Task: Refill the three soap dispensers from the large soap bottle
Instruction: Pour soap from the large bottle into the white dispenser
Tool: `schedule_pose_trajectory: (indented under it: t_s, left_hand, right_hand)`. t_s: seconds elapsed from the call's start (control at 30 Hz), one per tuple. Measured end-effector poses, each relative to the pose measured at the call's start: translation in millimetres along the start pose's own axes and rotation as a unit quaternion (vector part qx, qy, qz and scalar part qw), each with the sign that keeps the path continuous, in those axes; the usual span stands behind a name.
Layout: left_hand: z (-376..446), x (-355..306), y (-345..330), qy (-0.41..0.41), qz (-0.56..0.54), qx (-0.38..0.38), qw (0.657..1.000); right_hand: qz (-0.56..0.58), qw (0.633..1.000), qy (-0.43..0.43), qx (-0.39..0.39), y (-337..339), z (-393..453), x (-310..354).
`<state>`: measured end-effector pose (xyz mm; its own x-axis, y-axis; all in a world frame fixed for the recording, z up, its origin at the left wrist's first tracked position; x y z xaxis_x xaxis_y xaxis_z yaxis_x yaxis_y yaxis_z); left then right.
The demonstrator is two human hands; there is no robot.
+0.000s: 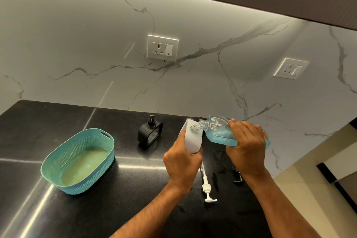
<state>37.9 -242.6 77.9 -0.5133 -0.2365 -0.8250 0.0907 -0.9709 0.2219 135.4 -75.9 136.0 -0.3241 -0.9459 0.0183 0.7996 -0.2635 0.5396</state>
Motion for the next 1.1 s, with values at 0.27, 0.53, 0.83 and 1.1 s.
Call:
schedule_pose_trajectory:
  t_s: [0.27,0.53,0.83,1.1]
  left_hand:
    - [0.1,1.0,-0.5,-0.002,0.003,0.001,1.000]
    - [1.4,2.5,-0.3,-0.007,-0.002,-0.002,1.000]
    - [3.9,8.8,1.6,0.000,-0.008,-0.006,1.000]
    - [11.0,16.0,11.5,0.008,0.003,-0.017,1.000]
  right_hand:
    - [-0.001,1.000,0.003,0.000,0.5,1.6,0.9]
    - [0.003,1.000,0.001,0.006,0.2,2.8,2.5]
    - [0.008,1.000,0.005,0.005,-3.1,6.1,8.3]
    - [0.021,1.000,0.022,0.002,-11.1,13.9,20.9]
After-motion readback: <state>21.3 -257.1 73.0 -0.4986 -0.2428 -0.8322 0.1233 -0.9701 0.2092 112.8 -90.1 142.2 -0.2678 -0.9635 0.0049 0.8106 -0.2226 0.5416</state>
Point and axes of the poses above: each hand's wrist, its own z-axis towards the middle knuckle, its own y-axis out of the back of the hand, x = y × z, the point moved 4 cm from there along z, towards the middle knuckle, and after that the axes turned 12 degrees about -x, right-handed, at the moved point
